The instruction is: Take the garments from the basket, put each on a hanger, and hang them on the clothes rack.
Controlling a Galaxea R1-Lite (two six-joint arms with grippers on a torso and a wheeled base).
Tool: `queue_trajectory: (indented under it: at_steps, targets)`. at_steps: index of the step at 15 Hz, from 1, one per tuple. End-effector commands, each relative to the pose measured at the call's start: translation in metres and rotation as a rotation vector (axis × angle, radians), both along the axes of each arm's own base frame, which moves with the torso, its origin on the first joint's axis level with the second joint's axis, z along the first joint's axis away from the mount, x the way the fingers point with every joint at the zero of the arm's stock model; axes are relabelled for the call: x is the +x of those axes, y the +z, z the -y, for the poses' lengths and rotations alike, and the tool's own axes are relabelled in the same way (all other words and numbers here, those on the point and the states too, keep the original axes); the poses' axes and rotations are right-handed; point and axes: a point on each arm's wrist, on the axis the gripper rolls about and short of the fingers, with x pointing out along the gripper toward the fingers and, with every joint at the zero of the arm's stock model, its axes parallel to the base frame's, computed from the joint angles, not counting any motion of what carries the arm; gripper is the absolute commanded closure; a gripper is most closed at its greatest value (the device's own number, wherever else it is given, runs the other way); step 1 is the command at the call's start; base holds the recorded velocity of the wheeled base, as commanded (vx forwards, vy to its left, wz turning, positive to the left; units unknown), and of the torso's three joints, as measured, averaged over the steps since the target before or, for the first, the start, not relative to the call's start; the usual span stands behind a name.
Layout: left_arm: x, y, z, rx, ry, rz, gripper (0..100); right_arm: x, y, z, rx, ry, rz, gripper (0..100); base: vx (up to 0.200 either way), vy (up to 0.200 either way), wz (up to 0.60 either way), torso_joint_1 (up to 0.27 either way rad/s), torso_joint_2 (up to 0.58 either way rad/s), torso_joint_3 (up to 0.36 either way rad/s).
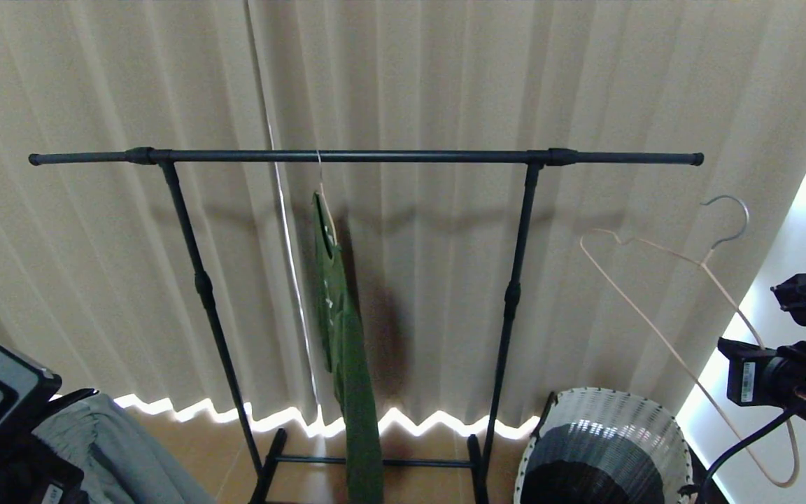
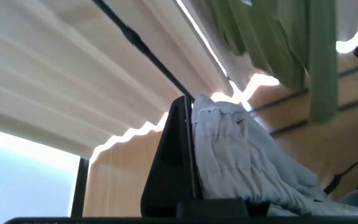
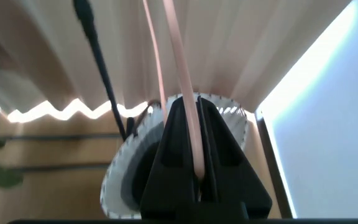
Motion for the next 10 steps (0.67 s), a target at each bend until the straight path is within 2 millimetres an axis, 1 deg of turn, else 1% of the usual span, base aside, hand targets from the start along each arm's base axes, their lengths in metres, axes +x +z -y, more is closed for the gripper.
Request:
queue_trajectory:
  at_steps: [1, 3, 7, 10]
  targets:
    - [-0.002, 0.0, -0.001, -0.004, 0.0, 0.009, 100, -0.003, 0.003, -0.006, 0.001, 0.033, 0.017, 100, 0.0, 0.0, 0.0, 0.0, 0.0, 0.0]
    - [-0.002, 0.0, -0.001, -0.003, 0.0, 0.007, 100, -0.008, 0.004, -0.014, 0.002, 0.077, 0.023, 100, 0.0, 0.0, 0.0, 0.0, 0.0, 0.0]
    - [0.0, 0.002, 0.0, -0.006, 0.001, 0.012, 100, -0.011, 0.003, -0.016, 0.003, 0.091, 0.023, 100, 0.0, 0.0, 0.0, 0.0, 0.0, 0.0]
    - [0.001, 0.005, 0.0, -0.006, 0.0, 0.022, 100, -0.011, 0.003, -0.016, 0.003, 0.092, 0.023, 100, 0.0, 0.2, 0.0, 0.004, 0.0, 0.002]
